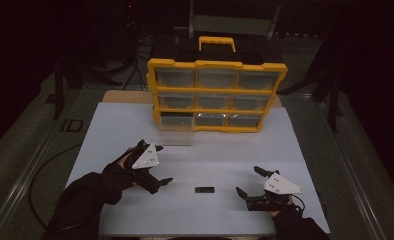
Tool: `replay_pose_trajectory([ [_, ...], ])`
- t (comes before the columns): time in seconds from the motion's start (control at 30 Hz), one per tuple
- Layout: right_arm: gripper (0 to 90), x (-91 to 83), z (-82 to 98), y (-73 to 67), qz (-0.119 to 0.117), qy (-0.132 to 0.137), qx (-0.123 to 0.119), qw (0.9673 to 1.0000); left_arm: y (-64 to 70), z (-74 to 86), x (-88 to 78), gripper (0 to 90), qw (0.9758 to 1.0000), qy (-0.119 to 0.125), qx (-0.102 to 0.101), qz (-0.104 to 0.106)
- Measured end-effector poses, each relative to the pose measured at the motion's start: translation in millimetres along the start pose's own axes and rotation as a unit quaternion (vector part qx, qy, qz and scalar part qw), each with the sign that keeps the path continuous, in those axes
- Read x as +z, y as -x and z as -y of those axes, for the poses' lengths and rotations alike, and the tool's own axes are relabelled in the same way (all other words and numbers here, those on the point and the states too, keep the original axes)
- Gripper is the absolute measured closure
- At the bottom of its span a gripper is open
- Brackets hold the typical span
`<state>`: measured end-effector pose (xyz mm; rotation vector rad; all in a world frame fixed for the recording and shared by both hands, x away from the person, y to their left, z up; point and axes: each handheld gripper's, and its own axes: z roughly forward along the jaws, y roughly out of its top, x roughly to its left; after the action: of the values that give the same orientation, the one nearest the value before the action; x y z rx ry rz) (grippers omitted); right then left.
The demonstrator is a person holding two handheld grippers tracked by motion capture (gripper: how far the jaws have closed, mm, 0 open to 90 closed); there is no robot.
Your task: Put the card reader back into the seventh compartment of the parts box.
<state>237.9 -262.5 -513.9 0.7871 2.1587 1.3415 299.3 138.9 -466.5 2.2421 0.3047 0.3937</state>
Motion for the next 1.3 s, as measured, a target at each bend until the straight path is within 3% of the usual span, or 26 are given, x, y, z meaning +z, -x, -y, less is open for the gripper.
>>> replay_pose_trajectory([
  [0.8,8.1,-0.2,-0.2,-1.0,-0.001,0.0,0.006,1.0,-0.1,-47.3,11.6,0.0,0.9975,0.005,0.04,0.058],
  [1.03,8.1,-0.2,0.2,-0.7,-0.002,0.001,0.007,1.0,6.3,-57.4,25.5,0.0,0.9954,0.004,0.054,0.079],
  [1.3,8.1,-0.2,0.4,-0.7,-0.002,0.002,0.007,1.0,12.2,-59.2,40.3,0.0,0.9935,0.003,0.057,0.099],
])
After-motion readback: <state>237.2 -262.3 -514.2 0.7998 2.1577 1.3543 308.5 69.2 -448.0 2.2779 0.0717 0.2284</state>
